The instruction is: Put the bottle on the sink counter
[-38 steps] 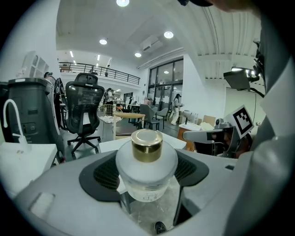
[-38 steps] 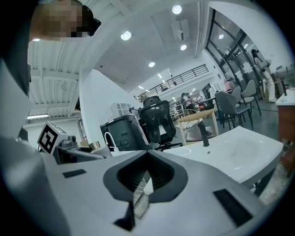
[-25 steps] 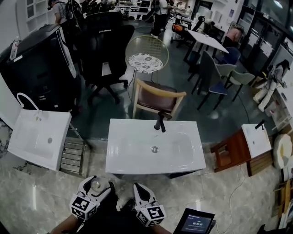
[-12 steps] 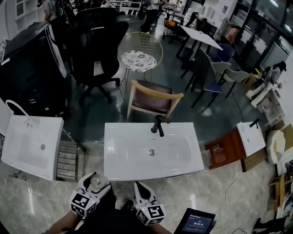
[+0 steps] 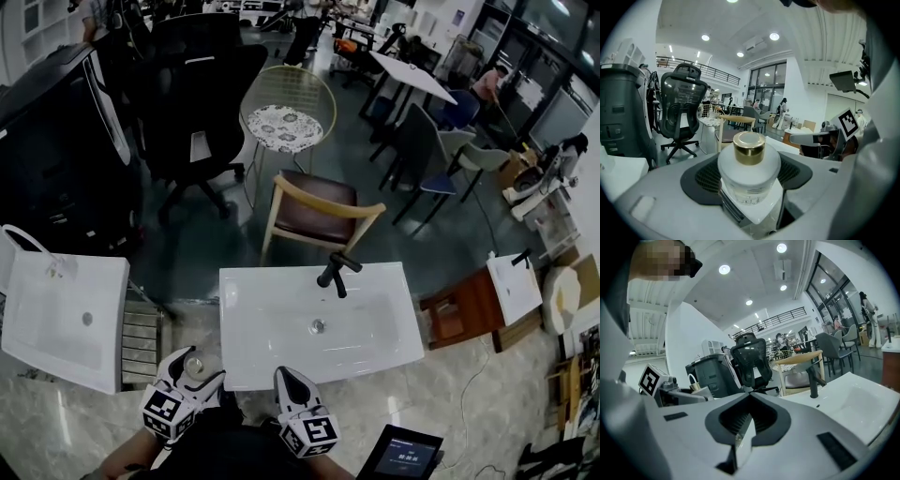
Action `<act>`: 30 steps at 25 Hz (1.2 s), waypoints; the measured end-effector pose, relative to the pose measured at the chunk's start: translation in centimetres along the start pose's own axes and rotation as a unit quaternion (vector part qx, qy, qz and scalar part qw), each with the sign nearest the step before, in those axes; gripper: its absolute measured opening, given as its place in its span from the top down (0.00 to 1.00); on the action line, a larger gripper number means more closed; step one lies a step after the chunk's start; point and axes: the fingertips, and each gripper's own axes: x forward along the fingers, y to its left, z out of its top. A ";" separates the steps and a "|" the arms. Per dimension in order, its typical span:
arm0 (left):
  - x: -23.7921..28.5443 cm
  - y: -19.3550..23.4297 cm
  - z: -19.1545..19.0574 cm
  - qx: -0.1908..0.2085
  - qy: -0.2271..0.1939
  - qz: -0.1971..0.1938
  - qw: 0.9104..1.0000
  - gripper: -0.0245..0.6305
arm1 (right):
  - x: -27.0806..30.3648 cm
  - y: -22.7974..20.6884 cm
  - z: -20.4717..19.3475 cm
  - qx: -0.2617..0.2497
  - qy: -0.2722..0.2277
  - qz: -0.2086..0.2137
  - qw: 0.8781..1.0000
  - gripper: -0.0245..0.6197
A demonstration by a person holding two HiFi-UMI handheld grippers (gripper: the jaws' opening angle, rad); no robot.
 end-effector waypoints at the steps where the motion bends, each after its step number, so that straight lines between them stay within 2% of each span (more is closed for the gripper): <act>1: 0.2 0.6 0.3 0.001 -0.003 -0.002 1.000 0.45 | 0.5 0.0 0.2 0.000 0.000 -0.003 1.000 0.97; 9: 1.1 4.6 1.8 0.002 -0.008 -0.015 1.000 0.45 | 3.4 0.7 1.0 -0.008 0.004 -0.028 1.000 0.97; 15: 2.4 7.2 2.0 -0.002 -0.007 -0.001 1.000 0.45 | 4.4 -0.8 1.0 -0.008 0.015 -0.044 0.999 0.97; 20: 4.0 7.6 2.3 -0.003 0.004 0.014 1.000 0.45 | 5.6 -2.4 1.2 -0.003 0.016 -0.029 0.999 0.97; 30: 8.3 8.1 2.7 0.020 0.010 0.040 0.999 0.45 | 7.8 -5.4 0.9 0.002 0.027 -0.003 1.000 0.97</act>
